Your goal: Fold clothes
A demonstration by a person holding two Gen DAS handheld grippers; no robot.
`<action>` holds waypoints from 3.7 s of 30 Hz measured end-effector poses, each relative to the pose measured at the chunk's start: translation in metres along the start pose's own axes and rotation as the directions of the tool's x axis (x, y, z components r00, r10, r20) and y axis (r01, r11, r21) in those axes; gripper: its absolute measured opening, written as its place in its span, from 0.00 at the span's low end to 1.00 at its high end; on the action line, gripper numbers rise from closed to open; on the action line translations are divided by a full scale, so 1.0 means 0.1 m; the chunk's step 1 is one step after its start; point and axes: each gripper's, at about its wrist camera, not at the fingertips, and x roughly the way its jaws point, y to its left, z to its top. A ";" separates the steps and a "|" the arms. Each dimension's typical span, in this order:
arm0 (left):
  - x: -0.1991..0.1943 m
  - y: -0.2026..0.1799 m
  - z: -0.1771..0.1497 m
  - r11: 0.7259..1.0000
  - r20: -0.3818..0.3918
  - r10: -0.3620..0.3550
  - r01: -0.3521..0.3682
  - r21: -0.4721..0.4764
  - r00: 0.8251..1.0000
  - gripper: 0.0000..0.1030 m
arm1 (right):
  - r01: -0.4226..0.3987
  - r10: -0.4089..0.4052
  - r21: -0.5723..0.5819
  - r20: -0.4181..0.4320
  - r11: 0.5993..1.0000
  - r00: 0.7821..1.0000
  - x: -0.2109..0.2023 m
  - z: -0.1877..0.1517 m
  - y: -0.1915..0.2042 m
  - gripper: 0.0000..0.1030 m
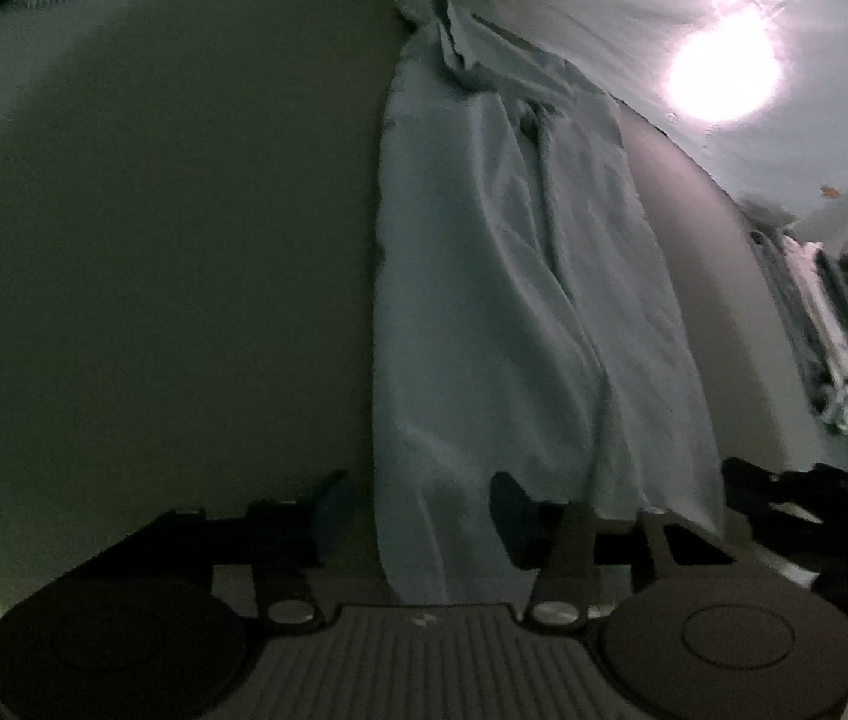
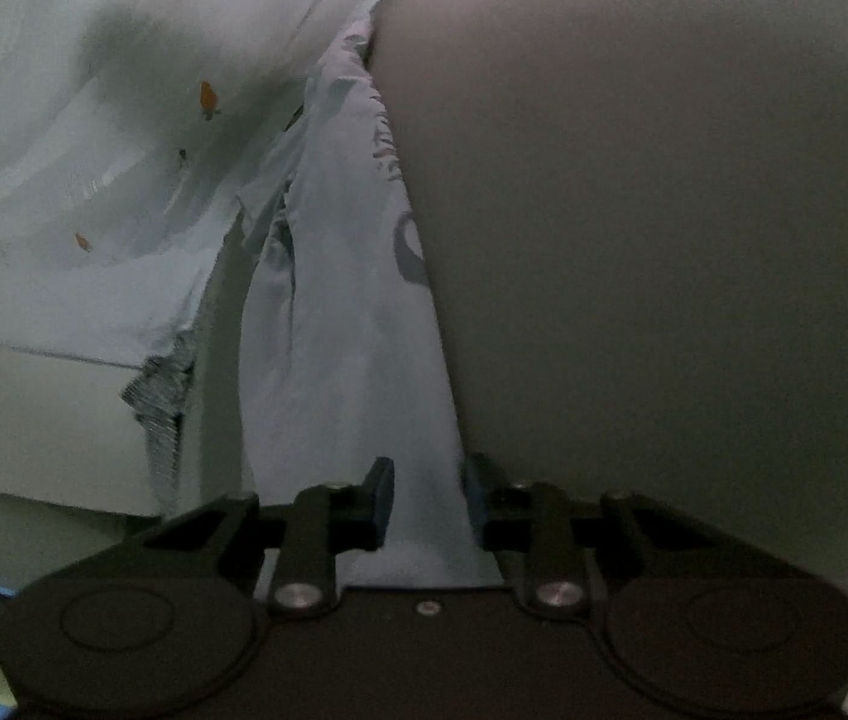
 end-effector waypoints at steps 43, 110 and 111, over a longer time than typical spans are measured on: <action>0.03 0.14 -0.25 0.951 -0.067 -0.226 0.205 -0.230 0.972 0.08 | -0.097 0.091 -0.031 -0.147 0.995 0.985 -0.22 -0.24 -0.02 0.09; 0.54 0.54 1.45 0.860 0.121 -0.210 0.242 -0.449 0.970 0.79 | -0.077 0.042 0.296 0.123 0.952 0.992 0.80 0.99 0.22 0.54; 0.57 0.52 1.46 0.858 0.122 -0.215 0.247 -0.450 0.969 0.79 | -0.073 0.032 0.296 0.138 0.952 0.990 0.82 0.99 0.24 0.54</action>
